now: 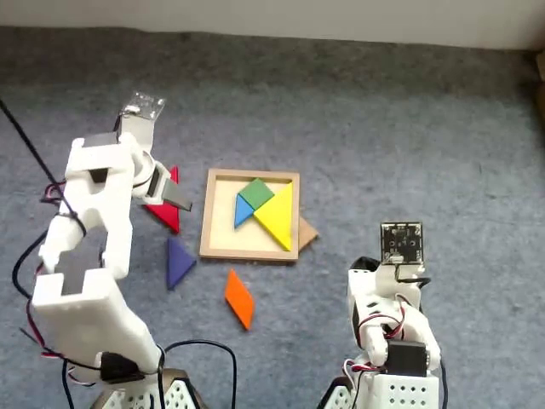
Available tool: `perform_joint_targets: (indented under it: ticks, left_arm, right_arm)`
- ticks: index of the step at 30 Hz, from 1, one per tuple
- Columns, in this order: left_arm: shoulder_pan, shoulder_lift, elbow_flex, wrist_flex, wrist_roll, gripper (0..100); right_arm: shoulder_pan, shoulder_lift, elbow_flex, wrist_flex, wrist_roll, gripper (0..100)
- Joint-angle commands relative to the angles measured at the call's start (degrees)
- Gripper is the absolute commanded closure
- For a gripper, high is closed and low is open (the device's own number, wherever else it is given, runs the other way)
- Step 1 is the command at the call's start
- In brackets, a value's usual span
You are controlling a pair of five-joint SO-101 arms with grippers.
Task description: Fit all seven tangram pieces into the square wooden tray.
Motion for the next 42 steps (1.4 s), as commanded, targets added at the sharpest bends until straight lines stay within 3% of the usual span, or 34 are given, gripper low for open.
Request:
perform_joint_targets:
  ticks: [1, 10, 17, 24, 42]
  left_arm:
    - [0.31, 4.53, -7.6, 4.13, 0.62, 62]
    - [0.13, 12.97, -17.71, 11.78, 0.44, 62]
    - [0.48, 13.23, -18.07, 13.45, 0.26, 72]
    - [0.75, 12.97, -18.51, 17.23, 0.44, 74]
    - [3.65, -6.64, -18.51, 28.04, 0.53, 74]
  right_arm:
    - [0.75, 0.31, 8.22, 0.13, -0.09, 97.4]
    - [0.75, 0.31, 8.22, 0.13, -0.09, 97.4]
    - [0.75, 0.31, 8.22, 0.13, -0.09, 97.4]
    - [0.75, 0.31, 8.22, 0.13, -0.09, 97.4]
    - [0.84, 0.31, 8.22, 0.13, -0.09, 97.4]
